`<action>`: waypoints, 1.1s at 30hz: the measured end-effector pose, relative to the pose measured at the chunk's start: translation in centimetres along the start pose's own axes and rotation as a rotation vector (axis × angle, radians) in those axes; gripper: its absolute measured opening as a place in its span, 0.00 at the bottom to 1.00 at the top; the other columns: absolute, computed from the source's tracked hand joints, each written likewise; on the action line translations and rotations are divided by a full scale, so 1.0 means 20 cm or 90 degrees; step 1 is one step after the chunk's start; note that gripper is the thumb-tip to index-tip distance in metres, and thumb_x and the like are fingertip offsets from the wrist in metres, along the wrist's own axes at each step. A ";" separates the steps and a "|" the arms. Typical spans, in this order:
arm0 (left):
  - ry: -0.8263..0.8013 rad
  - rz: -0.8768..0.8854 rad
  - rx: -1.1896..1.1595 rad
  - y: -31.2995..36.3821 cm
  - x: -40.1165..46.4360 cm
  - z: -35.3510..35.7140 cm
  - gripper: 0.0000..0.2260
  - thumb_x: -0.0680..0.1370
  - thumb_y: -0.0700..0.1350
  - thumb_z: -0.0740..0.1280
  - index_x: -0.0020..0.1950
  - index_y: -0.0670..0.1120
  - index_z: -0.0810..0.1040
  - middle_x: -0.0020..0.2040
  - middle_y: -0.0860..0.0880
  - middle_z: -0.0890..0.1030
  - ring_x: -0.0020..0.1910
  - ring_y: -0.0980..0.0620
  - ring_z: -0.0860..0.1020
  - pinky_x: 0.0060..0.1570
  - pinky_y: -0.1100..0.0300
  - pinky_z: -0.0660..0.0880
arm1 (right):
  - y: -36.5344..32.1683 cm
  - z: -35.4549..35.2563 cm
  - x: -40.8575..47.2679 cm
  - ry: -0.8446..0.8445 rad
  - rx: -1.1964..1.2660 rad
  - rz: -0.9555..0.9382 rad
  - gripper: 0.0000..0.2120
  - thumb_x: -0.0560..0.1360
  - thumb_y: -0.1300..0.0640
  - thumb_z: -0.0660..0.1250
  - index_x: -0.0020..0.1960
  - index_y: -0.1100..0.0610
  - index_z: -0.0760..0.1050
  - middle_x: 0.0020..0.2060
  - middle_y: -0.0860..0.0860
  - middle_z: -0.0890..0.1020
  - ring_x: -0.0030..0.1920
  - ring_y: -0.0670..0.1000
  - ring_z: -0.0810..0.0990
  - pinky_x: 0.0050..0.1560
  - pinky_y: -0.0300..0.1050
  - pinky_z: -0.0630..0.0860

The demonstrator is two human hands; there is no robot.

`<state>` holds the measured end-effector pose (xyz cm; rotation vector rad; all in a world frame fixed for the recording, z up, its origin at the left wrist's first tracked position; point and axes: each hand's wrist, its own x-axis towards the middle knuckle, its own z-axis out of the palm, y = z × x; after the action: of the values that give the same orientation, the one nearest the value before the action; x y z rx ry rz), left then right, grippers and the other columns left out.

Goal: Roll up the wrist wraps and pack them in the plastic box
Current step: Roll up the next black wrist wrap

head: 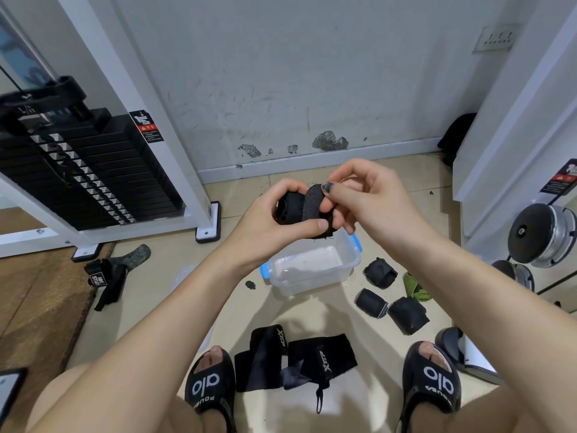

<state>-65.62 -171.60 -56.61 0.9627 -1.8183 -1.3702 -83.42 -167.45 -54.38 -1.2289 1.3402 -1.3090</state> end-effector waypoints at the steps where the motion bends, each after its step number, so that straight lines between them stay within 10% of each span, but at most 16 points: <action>1: 0.006 0.004 0.010 0.00 0.00 0.00 0.16 0.73 0.34 0.77 0.57 0.42 0.76 0.42 0.60 0.83 0.43 0.60 0.81 0.46 0.68 0.76 | 0.01 0.00 0.00 0.010 -0.025 -0.019 0.07 0.80 0.68 0.66 0.45 0.59 0.75 0.32 0.55 0.83 0.25 0.51 0.73 0.26 0.40 0.69; 10: 0.023 -0.007 0.001 -0.01 0.01 0.01 0.11 0.76 0.44 0.75 0.56 0.48 0.78 0.48 0.53 0.82 0.50 0.49 0.83 0.56 0.51 0.81 | 0.07 0.01 0.04 0.072 -0.226 -0.120 0.05 0.77 0.59 0.70 0.42 0.54 0.79 0.27 0.44 0.65 0.31 0.45 0.65 0.35 0.42 0.63; 14: 0.050 -0.007 -0.028 0.00 0.01 0.03 0.06 0.82 0.45 0.70 0.55 0.45 0.76 0.47 0.51 0.80 0.43 0.59 0.80 0.43 0.68 0.75 | 0.11 0.05 0.05 0.086 -0.196 -0.100 0.07 0.77 0.58 0.71 0.41 0.49 0.78 0.41 0.50 0.75 0.36 0.43 0.70 0.39 0.36 0.66; 17: 0.062 -0.014 -0.035 -0.01 0.02 0.04 0.05 0.82 0.49 0.69 0.53 0.52 0.74 0.47 0.54 0.78 0.45 0.56 0.77 0.47 0.61 0.74 | 0.13 0.08 0.05 0.096 -0.141 -0.027 0.07 0.80 0.55 0.67 0.44 0.45 0.76 0.52 0.52 0.78 0.44 0.46 0.75 0.45 0.40 0.70; 23: 0.117 -0.033 -0.093 -0.02 0.04 0.08 0.09 0.78 0.50 0.66 0.56 0.52 0.70 0.48 0.51 0.76 0.44 0.52 0.77 0.44 0.53 0.77 | 0.13 0.14 0.00 0.036 -0.002 0.108 0.09 0.83 0.49 0.60 0.51 0.50 0.76 0.45 0.52 0.79 0.45 0.56 0.82 0.44 0.56 0.84; 27: 0.164 -0.034 -0.111 -0.03 0.06 0.12 0.06 0.83 0.48 0.66 0.53 0.49 0.70 0.43 0.53 0.75 0.39 0.55 0.75 0.38 0.61 0.74 | 0.16 0.15 -0.01 0.099 -0.099 0.045 0.12 0.83 0.50 0.58 0.47 0.57 0.72 0.38 0.50 0.73 0.40 0.50 0.70 0.38 0.46 0.68; 33: 0.175 -0.045 -0.099 -0.06 0.08 0.16 0.07 0.76 0.53 0.66 0.50 0.55 0.70 0.47 0.51 0.75 0.45 0.50 0.75 0.46 0.48 0.75 | 0.21 0.15 0.02 0.137 -0.112 0.023 0.14 0.82 0.51 0.61 0.41 0.58 0.69 0.33 0.47 0.69 0.36 0.50 0.67 0.35 0.46 0.64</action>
<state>-68.99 -171.66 -58.41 1.0818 -1.4660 -1.3267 -80.91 -168.38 -58.65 -1.2000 1.6532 -1.3509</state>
